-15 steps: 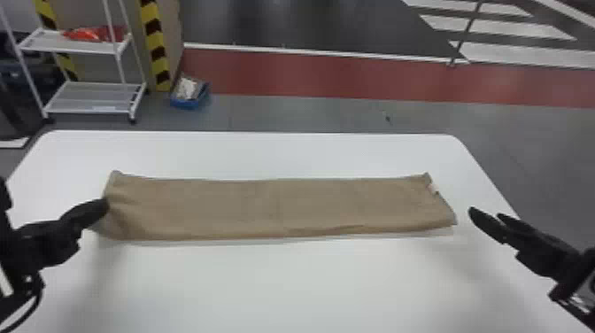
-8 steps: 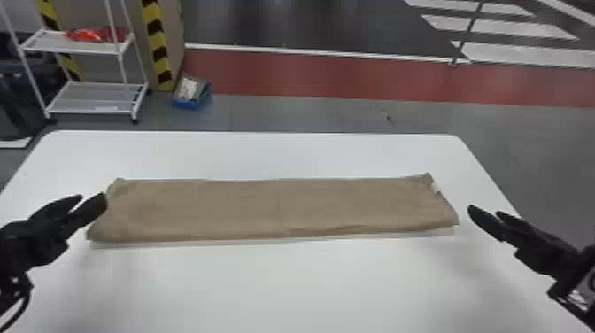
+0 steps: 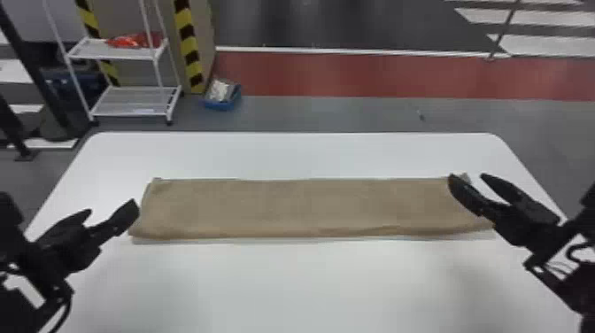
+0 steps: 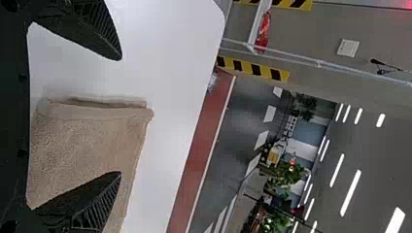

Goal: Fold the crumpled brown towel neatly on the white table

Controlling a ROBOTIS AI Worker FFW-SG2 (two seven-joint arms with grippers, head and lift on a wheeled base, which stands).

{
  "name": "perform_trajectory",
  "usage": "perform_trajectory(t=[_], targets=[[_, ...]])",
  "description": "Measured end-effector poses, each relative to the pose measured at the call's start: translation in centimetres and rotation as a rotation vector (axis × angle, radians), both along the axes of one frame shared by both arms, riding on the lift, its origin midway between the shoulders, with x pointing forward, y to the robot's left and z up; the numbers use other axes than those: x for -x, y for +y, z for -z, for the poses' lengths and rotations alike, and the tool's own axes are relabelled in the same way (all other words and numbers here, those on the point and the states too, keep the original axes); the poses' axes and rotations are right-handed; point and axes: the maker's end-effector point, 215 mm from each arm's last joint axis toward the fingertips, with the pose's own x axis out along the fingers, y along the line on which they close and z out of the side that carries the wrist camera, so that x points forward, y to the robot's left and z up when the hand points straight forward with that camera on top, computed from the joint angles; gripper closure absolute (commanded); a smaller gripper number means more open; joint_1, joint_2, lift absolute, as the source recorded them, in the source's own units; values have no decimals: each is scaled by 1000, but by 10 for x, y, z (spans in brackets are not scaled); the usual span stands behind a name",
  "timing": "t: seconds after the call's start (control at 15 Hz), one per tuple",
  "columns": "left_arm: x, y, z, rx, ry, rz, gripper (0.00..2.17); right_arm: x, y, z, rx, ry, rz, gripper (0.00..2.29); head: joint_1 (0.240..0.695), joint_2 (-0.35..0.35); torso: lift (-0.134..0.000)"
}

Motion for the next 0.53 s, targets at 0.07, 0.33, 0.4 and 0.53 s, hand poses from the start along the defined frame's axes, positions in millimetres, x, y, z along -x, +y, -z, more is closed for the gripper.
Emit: perform_trajectory(t=[0.07,0.33,0.4,0.53], targets=[[5,-4,2,5,8,2,26,-13,35,-9,36,-50,-38,873,695,35,-124],[25,-11,7,29,41,-20,26,-29,164,9,163,-90,-241,2196,695,168,-124],[27,-13,9,36,49,-23,26,-26,187,18,177,-85,-284,2196,695,213,-124],[31,-16,13,47,60,-21,29,-18,227,36,209,-87,-358,2199,695,249,-124]])
